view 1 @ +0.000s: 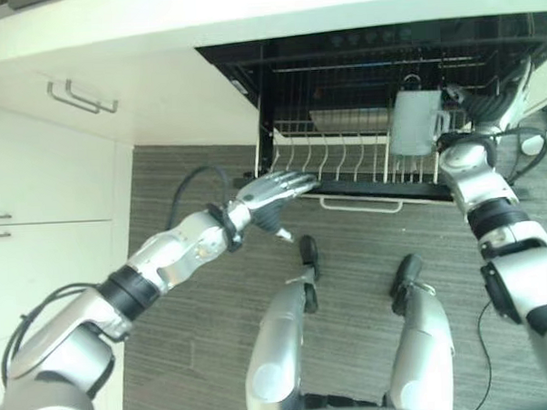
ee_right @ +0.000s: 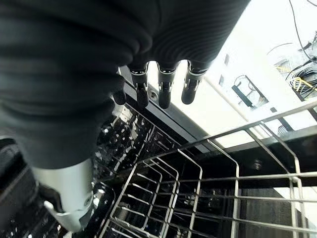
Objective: Place the dishes in the dishwasher.
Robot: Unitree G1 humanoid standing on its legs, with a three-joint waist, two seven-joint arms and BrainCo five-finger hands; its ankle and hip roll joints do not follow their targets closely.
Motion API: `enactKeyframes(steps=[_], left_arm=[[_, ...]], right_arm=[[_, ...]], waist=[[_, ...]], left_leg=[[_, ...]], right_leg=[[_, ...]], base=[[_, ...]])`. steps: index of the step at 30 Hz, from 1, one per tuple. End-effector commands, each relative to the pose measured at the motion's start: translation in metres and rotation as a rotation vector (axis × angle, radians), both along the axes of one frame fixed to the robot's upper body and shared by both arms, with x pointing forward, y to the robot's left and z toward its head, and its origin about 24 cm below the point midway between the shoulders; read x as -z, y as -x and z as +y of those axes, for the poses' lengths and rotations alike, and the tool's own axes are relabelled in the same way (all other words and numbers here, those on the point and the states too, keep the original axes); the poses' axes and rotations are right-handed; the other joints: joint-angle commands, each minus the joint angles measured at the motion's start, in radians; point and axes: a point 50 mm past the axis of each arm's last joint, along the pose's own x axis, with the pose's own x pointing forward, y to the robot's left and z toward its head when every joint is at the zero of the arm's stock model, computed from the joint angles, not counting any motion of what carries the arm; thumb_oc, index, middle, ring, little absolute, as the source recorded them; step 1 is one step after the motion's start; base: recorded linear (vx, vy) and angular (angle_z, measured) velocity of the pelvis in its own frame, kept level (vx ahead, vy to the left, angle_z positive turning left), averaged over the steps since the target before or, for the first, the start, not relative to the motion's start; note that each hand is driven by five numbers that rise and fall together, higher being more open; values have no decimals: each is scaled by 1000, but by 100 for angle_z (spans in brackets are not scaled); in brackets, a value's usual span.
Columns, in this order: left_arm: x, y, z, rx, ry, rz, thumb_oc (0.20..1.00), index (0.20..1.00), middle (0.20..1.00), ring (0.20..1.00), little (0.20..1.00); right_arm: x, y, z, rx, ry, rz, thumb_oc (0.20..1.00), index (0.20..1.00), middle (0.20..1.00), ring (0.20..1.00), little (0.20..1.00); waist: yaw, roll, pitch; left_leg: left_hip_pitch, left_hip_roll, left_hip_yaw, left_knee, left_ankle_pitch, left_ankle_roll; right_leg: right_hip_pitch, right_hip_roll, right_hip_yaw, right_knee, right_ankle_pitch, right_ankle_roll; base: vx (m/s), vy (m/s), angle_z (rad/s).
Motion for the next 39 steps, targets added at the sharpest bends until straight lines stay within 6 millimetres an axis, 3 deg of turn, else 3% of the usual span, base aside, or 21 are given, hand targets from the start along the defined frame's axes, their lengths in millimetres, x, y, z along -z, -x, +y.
enactKeyframes(steps=[1, 7, 13, 14, 15, 16, 19, 24, 31, 37, 39], left_arm=[[-3, 12, -24, 90, 46, -48, 1000, 1000, 1000, 1000, 1000], [14, 17, -28, 65, 52, -35, 1000, 1000, 1000, 1000, 1000], [33, 20, -22, -7, 63, -4, 1000, 1000, 1000, 1000, 1000], [38, 21, -20, -28, 64, 1, 1000, 1000, 1000, 1000, 1000], [49, 23, -15, -78, 74, 20, 1000, 1000, 1000, 1000, 1000], [51, 24, -14, -86, 76, 24, 1000, 1000, 1000, 1000, 1000], [69, 28, 0, -169, 52, 81, 1000, 1000, 1000, 1000, 1000], [96, 39, 13, -218, 8, 182, 1000, 1000, 1000, 1000, 1000], [117, 54, 25, -241, -19, 288, 1000, 1000, 1000, 1000, 1000], [130, 61, 33, -295, 31, 355, 1000, 1000, 1000, 1000, 1000], [133, 62, 42, -380, 157, 363, 1000, 1000, 1000, 1000, 1000]], right_arm=[[-14, 4, -6, 0, 3, -107, 1000, 1000, 1000, 1000, 1000], [-6, 1, 7, -133, -128, -128, 1000, 1000, 1000, 1000, 1000], [10, 1, 41, -497, -272, -130, 1000, 1000, 1000, 1000, 1000], [19, 4, 46, -543, -313, -122, 1000, 1000, 1000, 1000, 1000], [46, 16, 55, -619, -368, -93, 1000, 1000, 1000, 1000, 1000], [50, 19, 55, -626, -370, -86, 1000, 1000, 1000, 1000, 1000], [99, 50, 62, -655, -427, 30, 1000, 1000, 1000, 1000, 1000], [132, 80, 54, -667, -435, 86, 1000, 1000, 1000, 1000, 1000], [151, 99, 54, -681, -463, 149, 1000, 1000, 1000, 1000, 1000], [170, 110, 67, -750, -502, 216, 1000, 1000, 1000, 1000, 1000], [174, 115, 77, -834, -508, 233, 1000, 1000, 1000, 1000, 1000]], waist=[[15, 65, -11], [9, 63, -11], [-15, 40, -11], [-22, 34, -11], [-46, 20, -11], [-49, 18, -11], [-90, -12, -16], [-111, -36, -92], [-128, -47, -186], [-125, -53, -271], [-117, -62, -310]], left_leg=[[23, 6, 24, 17, -98, -9], [34, 13, 29, 20, -105, -8], [84, 23, 41, 9, -108, -14], [104, 25, 44, 3, -109, -14], [153, 32, 53, -1, -115, -15], [163, 33, 54, -3, -116, -15], [263, 47, 61, -5, -128, -16], [362, 59, 62, -33, -134, -23], [480, 65, 67, -109, -127, -32], [552, 77, 67, -171, -105, -41], [582, 86, 63, -206, -89, -48]], right_leg=[[10, 37, 18, -71, 25, 29], [16, 45, 29, -62, 14, 25], [60, 59, 38, -76, 7, 24], [77, 62, 39, -81, 6, 25], [119, 63, 44, -90, 4, 25], [128, 63, 44, -92, 3, 25], [226, 52, 45, -112, 4, 26], [338, 43, 36, -170, 9, 37], [482, 57, 22, -277, 15, 46], [573, 76, 4, -335, 13, 38], [619, 92, -9, -386, 25, 30]], base=[[1, 7, -3], [0, 0, 0], [6, 12, -3], [26, 54, -8], [28, 47, -11], [45, 41, -20], [67, -28, -13], [133, -75, -5], [97, -46, -6], [58, -45, 1], [37, -50, 9]])
